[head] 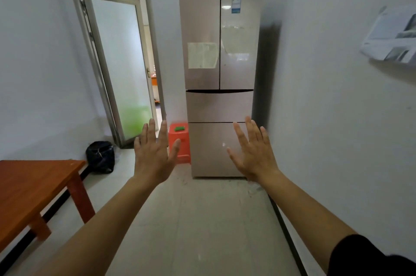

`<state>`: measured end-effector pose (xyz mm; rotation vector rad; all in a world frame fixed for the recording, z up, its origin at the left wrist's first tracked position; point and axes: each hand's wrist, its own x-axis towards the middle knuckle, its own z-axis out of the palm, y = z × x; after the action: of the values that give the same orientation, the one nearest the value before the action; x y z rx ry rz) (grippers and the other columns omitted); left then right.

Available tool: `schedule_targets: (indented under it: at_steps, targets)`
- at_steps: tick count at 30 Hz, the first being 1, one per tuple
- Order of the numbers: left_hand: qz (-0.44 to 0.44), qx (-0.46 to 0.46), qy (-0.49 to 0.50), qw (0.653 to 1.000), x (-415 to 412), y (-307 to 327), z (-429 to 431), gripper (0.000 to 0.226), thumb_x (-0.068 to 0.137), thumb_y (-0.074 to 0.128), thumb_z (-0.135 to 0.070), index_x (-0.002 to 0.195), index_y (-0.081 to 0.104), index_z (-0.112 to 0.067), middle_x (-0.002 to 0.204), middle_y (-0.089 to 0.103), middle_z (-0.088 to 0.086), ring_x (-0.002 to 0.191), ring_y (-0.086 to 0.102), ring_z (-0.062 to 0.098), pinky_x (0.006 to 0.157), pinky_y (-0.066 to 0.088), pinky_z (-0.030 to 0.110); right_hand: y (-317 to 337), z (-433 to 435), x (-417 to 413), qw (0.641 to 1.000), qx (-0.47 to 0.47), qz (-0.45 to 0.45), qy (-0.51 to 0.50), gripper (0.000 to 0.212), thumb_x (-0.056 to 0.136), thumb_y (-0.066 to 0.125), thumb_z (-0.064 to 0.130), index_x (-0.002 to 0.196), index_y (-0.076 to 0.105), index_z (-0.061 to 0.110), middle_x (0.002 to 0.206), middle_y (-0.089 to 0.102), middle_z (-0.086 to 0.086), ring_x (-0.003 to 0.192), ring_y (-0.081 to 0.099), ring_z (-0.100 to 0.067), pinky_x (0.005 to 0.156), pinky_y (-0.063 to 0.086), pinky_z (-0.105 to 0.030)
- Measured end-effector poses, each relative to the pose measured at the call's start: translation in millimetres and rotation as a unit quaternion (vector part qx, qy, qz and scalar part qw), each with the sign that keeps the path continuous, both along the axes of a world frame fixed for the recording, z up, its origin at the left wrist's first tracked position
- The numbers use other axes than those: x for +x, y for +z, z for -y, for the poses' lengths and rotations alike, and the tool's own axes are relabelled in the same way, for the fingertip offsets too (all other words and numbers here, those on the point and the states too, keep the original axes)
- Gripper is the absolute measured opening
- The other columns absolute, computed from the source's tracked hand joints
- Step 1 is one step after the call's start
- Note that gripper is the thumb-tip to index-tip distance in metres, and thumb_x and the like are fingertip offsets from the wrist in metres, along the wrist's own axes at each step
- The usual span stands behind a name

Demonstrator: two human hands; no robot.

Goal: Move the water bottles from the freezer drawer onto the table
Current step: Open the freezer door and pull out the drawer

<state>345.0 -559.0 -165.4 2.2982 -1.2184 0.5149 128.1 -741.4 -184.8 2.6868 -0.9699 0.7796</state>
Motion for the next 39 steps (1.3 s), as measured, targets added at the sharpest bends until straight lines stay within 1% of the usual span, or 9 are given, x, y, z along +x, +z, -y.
schedule_targets:
  at_steps: [4,8,11,18,25,30,33,35,39]
  targets:
    - [-0.007,0.013,-0.007,1.000,74,-17,84,0.080,0.092,0.012,-0.067,0.159,0.009,-0.022,0.167,0.000,0.010,0.154,-0.001,0.029,0.122,0.011,0.054,-6,84,74,1.000,0.008,-0.027,-0.014,0.079,0.095,0.032,0.064,0.159,0.007,0.025,0.166,0.002,-0.016,0.153,0.006,-0.032,0.123,0.009,-0.052]
    - [0.004,0.019,-0.036,0.999,140,-1,182,0.076,0.095,0.017,-0.065,0.159,0.010,-0.023,0.167,0.002,0.010,0.154,-0.001,0.029,0.121,0.014,0.056,9,165,135,0.999,0.009,-0.029,-0.035,0.079,0.095,0.029,0.064,0.159,0.005,0.025,0.166,-0.001,-0.015,0.154,0.004,-0.031,0.123,0.007,-0.050]
    - [0.009,0.016,-0.059,0.998,171,12,258,0.077,0.095,0.015,-0.064,0.159,0.010,-0.022,0.167,0.000,0.009,0.154,-0.004,0.027,0.123,0.009,0.053,18,227,168,0.999,0.011,-0.006,-0.048,0.079,0.095,0.031,0.063,0.159,0.006,0.024,0.166,0.000,-0.015,0.154,0.005,-0.031,0.123,0.008,-0.049]
    - [0.029,0.050,-0.080,0.995,246,-22,424,0.078,0.092,0.008,-0.071,0.157,-0.006,-0.030,0.165,-0.019,0.006,0.151,-0.021,0.025,0.122,-0.002,0.052,-8,376,233,0.997,0.029,0.017,-0.074,0.083,0.092,0.023,0.067,0.159,-0.001,0.023,0.166,-0.001,-0.017,0.153,0.007,-0.030,0.124,0.010,-0.049]
    - [-0.027,0.140,-0.063,0.988,334,-59,590,0.087,0.089,0.016,-0.078,0.155,-0.019,-0.033,0.157,-0.037,0.004,0.145,-0.034,0.027,0.122,-0.003,0.055,-33,545,320,0.995,0.087,0.002,-0.053,0.086,0.097,0.039,0.059,0.158,-0.010,0.024,0.166,-0.013,-0.012,0.154,-0.005,-0.027,0.125,0.004,-0.046]
    - [-0.005,0.191,-0.067,0.979,399,-69,656,0.091,0.091,0.026,-0.075,0.155,-0.020,-0.029,0.157,-0.038,0.007,0.145,-0.033,0.029,0.122,-0.002,0.053,-29,636,398,0.993,0.111,-0.046,-0.020,0.077,0.101,0.036,0.055,0.160,0.002,0.020,0.167,-0.001,-0.012,0.154,0.003,-0.027,0.124,0.007,-0.043]
    - [-0.050,0.191,-0.055,0.979,439,-86,685,0.097,0.090,0.034,-0.074,0.155,-0.020,-0.026,0.160,-0.033,0.007,0.148,-0.028,0.029,0.123,0.002,0.054,-45,668,445,0.987,0.111,-0.116,0.009,0.074,0.101,0.037,0.051,0.160,0.006,0.017,0.167,0.004,-0.012,0.153,0.005,-0.028,0.124,0.008,-0.044]
    - [-0.112,0.170,-0.043,0.978,469,-96,709,0.100,0.090,0.042,-0.071,0.156,-0.016,-0.023,0.163,-0.025,0.006,0.151,-0.019,0.029,0.123,0.006,0.052,-57,689,478,0.983,0.105,-0.150,0.024,0.074,0.101,0.040,0.049,0.160,0.009,0.017,0.166,0.008,-0.012,0.153,0.006,-0.028,0.124,0.008,-0.044]
    - [-0.227,0.113,-0.037,0.967,533,-117,755,0.101,0.090,0.052,-0.064,0.158,-0.007,-0.018,0.166,-0.011,0.005,0.153,-0.006,0.028,0.121,0.011,0.047,-83,728,535,0.978,0.121,-0.171,0.014,0.075,0.100,0.042,0.048,0.159,0.009,0.016,0.166,0.011,-0.011,0.153,0.006,-0.027,0.124,0.010,-0.043]
